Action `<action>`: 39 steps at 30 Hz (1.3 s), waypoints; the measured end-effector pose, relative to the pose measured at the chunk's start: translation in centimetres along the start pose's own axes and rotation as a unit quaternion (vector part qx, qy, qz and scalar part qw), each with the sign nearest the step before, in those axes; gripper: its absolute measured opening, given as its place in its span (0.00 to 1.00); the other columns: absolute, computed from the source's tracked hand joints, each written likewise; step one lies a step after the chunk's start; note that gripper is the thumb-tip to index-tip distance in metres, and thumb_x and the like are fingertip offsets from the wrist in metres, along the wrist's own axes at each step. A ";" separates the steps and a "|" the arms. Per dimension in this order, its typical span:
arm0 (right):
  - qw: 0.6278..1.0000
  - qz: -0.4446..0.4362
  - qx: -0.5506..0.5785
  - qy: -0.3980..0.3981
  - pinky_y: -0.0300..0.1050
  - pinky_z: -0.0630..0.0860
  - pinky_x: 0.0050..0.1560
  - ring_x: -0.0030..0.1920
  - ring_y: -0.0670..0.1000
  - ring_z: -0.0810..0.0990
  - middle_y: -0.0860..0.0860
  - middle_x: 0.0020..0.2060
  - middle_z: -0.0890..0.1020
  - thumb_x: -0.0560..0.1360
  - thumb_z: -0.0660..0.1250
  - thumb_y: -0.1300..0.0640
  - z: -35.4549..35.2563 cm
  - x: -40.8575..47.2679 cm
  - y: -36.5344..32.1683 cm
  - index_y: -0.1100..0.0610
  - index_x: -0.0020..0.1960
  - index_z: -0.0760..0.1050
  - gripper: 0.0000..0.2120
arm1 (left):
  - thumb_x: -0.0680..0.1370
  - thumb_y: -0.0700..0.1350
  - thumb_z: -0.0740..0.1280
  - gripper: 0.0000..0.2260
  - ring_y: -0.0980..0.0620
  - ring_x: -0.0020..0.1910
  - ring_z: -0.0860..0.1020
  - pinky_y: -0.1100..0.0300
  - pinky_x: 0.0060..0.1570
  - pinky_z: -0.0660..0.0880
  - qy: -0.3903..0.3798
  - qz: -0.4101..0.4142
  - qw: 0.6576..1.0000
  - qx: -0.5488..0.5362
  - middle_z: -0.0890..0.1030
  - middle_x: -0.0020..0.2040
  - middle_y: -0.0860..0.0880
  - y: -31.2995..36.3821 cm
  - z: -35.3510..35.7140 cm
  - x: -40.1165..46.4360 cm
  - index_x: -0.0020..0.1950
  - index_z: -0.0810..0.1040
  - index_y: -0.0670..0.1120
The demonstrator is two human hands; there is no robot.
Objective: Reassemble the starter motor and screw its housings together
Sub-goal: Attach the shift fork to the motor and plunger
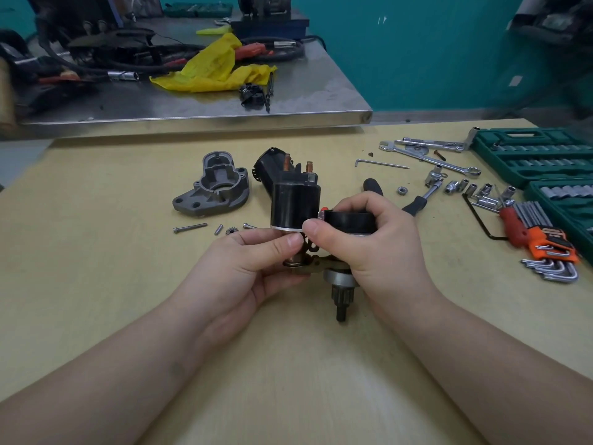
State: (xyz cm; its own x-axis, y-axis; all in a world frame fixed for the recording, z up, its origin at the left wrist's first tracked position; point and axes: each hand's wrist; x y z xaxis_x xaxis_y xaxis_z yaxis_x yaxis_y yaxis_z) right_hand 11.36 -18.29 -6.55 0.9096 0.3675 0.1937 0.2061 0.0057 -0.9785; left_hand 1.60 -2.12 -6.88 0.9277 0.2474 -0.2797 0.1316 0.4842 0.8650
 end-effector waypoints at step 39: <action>0.951 0.179 0.250 -0.001 0.53 0.86 0.42 0.47 0.61 0.88 0.63 0.48 0.88 0.65 0.83 0.48 -0.3 0.2 -1.4 0.68 0.55 0.82 0.28 | 0.78 0.62 0.73 0.26 0.61 0.57 0.84 0.62 0.61 0.78 0.109 0.414 0.746 0.510 0.85 0.60 0.61 -2.2 0.2 -1.0 0.74 0.79 0.53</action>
State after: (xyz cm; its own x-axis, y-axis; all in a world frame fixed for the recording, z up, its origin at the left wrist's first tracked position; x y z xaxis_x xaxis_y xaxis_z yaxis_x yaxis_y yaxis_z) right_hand 11.40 -18.54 -5.16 0.8886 0.4302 -0.1588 -0.3154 0.3220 -0.8927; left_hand 0.48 -3.61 -8.43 0.7746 0.2921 0.5610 -0.1532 -0.7739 0.6145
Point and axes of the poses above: each hand's wrist, its own x-axis towards the middle knuckle, its own z-axis out of the palm, y = z × x
